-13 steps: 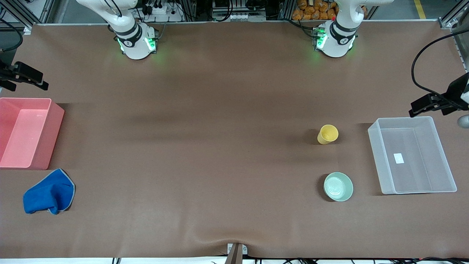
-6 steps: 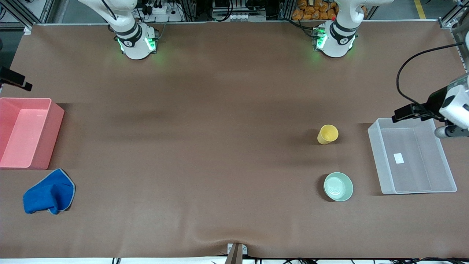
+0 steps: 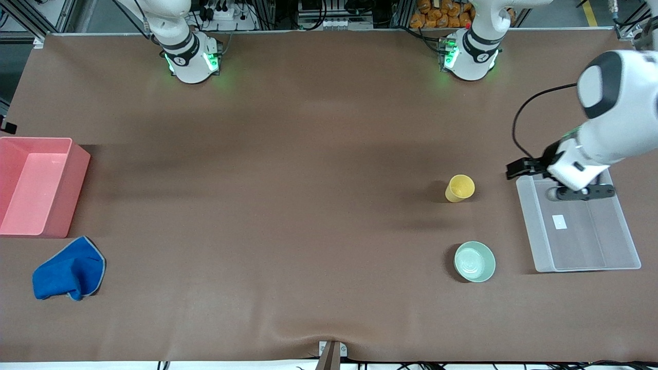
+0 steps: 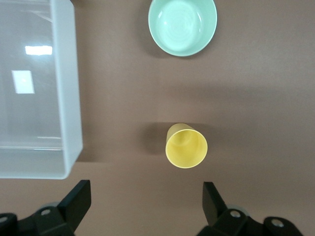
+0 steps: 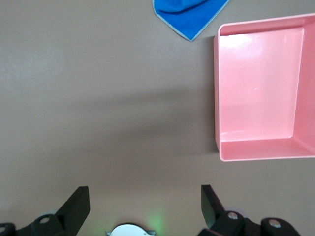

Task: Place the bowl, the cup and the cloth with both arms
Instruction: 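Move the left gripper toward the yellow cup while the right gripper reaches the cloth, then grasp the yellow cup with the left gripper while the right gripper lowers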

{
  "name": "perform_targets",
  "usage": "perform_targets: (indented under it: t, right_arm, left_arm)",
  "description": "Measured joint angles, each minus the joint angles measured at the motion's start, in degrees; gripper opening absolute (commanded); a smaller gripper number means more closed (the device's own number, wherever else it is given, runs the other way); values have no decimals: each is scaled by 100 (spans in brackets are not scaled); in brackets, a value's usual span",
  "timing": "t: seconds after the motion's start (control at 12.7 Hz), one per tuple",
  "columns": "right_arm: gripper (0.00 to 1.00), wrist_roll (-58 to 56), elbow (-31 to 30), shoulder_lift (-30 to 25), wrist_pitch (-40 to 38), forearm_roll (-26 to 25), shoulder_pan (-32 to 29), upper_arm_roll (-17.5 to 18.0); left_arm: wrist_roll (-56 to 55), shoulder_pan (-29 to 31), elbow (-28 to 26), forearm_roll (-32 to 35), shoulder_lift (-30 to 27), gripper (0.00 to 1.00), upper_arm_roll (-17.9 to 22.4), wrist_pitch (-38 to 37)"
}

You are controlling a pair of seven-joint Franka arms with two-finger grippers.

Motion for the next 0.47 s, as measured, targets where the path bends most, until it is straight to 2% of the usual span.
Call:
perform_targets:
  t: [0.24, 0.47]
  right_arm:
    - [100, -36, 0, 235, 302, -2, 2, 45]
    - [100, -63, -6, 733, 793, -2, 49, 74]
  left_arm:
    - [-131, -4, -774, 38, -18, 100, -120, 946]
    - [-339, -7, -1467, 39, 10, 98, -185, 1773]
